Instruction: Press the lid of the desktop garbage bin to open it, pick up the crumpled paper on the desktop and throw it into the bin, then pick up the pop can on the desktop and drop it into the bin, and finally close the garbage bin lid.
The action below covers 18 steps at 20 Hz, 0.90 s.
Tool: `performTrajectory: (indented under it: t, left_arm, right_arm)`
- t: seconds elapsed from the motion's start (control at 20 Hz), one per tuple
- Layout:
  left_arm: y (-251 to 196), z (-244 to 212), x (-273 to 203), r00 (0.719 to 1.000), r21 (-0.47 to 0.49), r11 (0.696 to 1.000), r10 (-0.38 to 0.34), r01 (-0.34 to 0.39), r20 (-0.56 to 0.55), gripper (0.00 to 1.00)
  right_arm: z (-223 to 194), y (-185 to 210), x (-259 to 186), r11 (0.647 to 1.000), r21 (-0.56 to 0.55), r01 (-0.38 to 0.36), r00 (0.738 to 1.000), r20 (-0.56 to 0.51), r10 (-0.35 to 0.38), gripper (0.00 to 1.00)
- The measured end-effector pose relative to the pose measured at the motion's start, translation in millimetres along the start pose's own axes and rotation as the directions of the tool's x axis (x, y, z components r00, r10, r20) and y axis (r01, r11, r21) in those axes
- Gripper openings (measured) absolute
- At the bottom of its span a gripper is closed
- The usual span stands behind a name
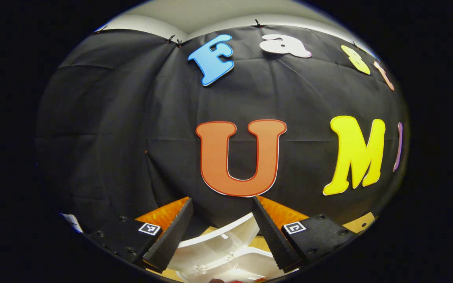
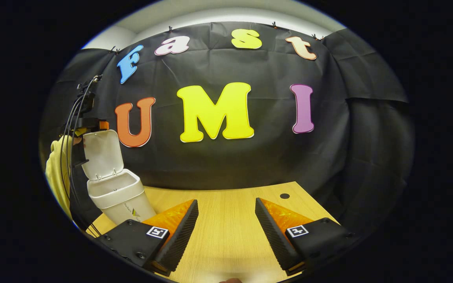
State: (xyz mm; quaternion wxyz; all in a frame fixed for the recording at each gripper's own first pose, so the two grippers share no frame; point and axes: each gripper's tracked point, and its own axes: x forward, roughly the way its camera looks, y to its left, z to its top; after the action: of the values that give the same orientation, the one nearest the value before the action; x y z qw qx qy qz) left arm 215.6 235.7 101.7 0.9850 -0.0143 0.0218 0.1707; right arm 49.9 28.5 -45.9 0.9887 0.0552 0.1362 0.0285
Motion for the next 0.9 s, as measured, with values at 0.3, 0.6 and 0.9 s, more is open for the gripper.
performTrajectory:
  t: [0.3,0.6,0.9]
  left_arm:
    - [-21,-11,-24,0.999,-0.026,0.999,-0.036,0.035,-0.025,0.99]
    - [-45,-41,-51,0.995,-0.082,0.995,-0.062,0.055,-0.081,1.0]
    - [-67,-87,-68,0.982,-0.095,0.995,-0.06,0.044,-0.181,1.0]
  right_arm:
    - [-2,-1,3,1.0,0.027,-0.016,1.0,-0.004,0.016,0.93]
    - [-7,-3,2,0.998,0.034,-0.046,0.999,-0.017,0.047,0.93]
    - [-20,-5,3,0.994,0.017,-0.107,0.993,-0.057,0.108,0.93]
